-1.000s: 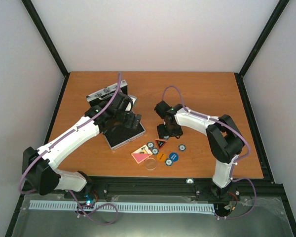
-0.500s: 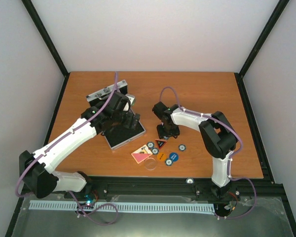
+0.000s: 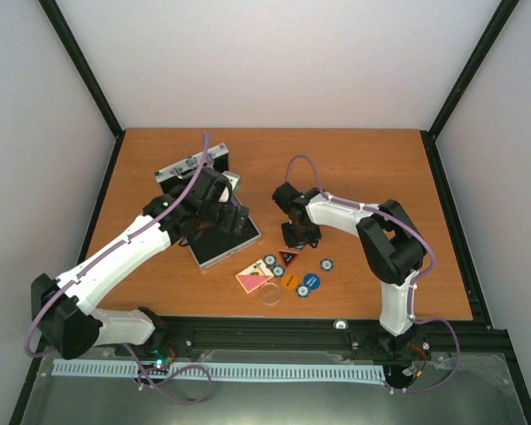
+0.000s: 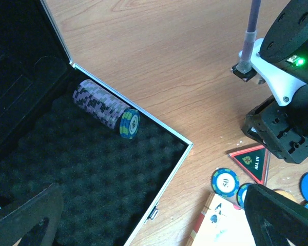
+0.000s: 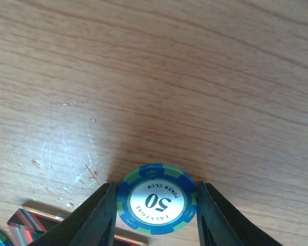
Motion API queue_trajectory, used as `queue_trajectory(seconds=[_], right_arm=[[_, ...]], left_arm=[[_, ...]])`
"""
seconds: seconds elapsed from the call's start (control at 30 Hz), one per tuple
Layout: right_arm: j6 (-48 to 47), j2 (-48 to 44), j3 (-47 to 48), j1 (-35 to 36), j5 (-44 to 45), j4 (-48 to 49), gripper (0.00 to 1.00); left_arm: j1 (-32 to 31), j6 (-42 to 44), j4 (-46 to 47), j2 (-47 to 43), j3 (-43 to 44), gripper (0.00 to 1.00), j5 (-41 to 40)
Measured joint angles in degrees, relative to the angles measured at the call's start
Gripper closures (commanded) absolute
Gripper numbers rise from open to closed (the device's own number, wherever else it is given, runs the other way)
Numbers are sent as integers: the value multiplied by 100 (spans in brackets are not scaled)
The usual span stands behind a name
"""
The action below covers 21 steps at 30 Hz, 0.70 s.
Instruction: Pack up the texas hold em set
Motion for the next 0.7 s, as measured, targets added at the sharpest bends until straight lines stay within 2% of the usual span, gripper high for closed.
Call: queue_trajectory(seconds=[0.33,0.7], right_arm=[[127,-352,-435,-221,350,-9,64],[348,-1325,-935,-306,511,-361,63]], left_arm=[[0,-22,2,-168,-116,0,-11],[0,-59,48,-188,-219,0,39]])
